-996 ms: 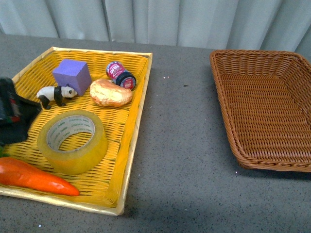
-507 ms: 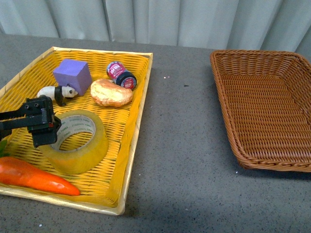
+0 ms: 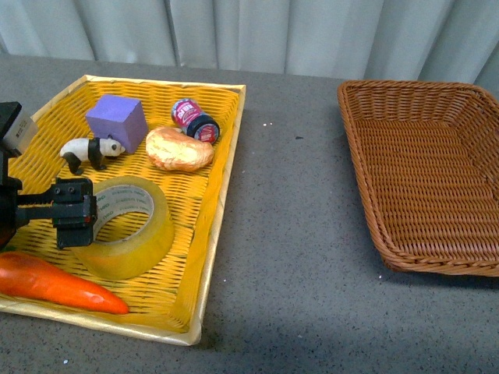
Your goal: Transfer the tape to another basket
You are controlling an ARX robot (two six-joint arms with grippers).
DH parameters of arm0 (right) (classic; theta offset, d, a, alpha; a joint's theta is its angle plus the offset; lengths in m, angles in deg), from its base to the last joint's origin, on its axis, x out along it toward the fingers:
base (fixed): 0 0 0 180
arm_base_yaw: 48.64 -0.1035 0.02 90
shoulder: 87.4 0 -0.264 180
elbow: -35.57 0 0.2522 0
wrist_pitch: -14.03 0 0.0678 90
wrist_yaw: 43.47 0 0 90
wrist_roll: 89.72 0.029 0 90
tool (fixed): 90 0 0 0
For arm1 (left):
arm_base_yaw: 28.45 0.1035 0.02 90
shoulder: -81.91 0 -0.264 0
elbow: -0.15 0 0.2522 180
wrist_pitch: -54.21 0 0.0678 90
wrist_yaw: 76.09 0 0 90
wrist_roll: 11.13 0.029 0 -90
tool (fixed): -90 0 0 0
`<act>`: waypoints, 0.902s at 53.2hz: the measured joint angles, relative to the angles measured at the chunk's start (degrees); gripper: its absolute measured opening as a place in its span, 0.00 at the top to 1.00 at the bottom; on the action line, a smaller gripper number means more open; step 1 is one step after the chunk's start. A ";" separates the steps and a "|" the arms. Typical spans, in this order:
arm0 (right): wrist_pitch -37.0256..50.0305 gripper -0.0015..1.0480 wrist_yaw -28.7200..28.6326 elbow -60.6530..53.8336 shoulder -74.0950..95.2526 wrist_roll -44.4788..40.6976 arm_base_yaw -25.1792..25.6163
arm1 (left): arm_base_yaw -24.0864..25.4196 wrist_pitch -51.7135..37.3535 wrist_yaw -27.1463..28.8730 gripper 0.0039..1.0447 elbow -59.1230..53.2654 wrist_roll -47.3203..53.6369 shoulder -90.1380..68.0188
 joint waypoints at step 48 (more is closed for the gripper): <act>0.00 0.09 0.02 0.00 0.00 0.00 0.00 | -10.95 8.85 -2.75 0.85 13.42 -5.90 7.93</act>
